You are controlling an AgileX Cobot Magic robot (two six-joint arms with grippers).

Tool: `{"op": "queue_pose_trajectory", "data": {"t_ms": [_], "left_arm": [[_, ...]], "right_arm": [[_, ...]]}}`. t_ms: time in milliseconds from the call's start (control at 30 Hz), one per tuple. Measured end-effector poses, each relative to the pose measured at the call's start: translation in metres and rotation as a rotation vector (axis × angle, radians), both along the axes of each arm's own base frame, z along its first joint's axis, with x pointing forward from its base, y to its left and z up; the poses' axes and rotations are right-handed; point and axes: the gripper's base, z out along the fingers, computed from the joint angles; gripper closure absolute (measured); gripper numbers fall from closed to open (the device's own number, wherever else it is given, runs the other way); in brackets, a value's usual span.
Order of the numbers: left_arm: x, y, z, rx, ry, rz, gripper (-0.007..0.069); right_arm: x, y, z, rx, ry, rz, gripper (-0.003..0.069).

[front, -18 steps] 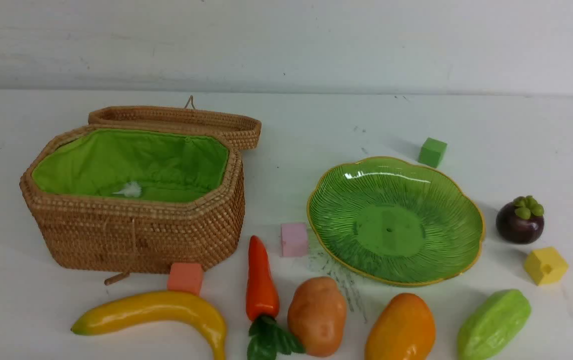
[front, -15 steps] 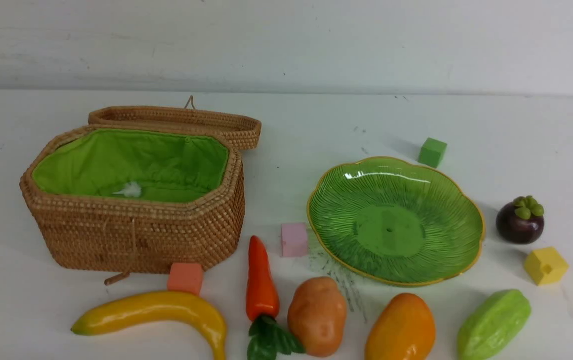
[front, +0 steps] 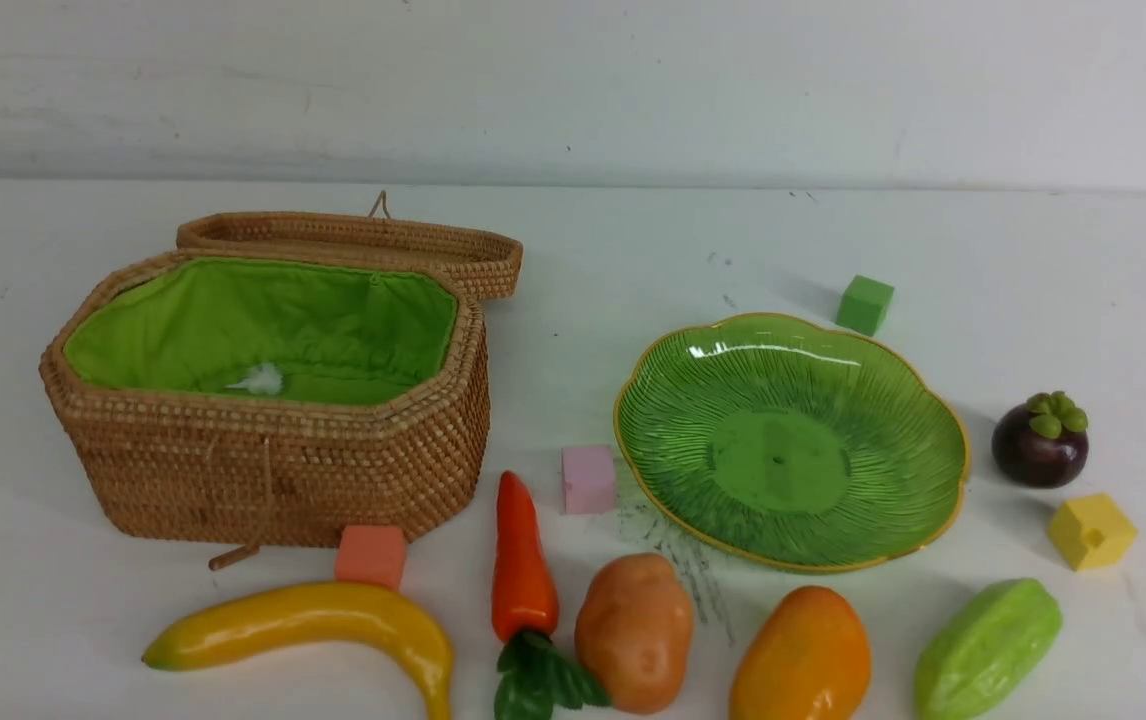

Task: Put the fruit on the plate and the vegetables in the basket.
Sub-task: Use the left arm to grab a banana and put it into the right plate

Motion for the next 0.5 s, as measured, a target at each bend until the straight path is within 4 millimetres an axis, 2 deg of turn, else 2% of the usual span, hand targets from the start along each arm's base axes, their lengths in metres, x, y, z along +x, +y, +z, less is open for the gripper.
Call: {"op": "queue_pose_trajectory", "data": {"t_ms": [200, 367, 500], "left_arm": [[0.001, -0.001, 0.004, -0.059, -0.031, 0.008, 0.0386], [0.002, -0.005, 0.013, -0.421, -0.064, 0.045, 0.0386], [0.003, -0.006, 0.019, -0.647, -0.074, 0.068, 0.0386]], "right_arm": [[0.000, 0.000, 0.000, 0.000, 0.000, 0.000, 0.0419], [0.000, 0.000, 0.000, 0.000, 0.000, 0.000, 0.0419], [0.000, 0.000, 0.000, 0.000, 0.000, 0.000, 0.0419]]}}
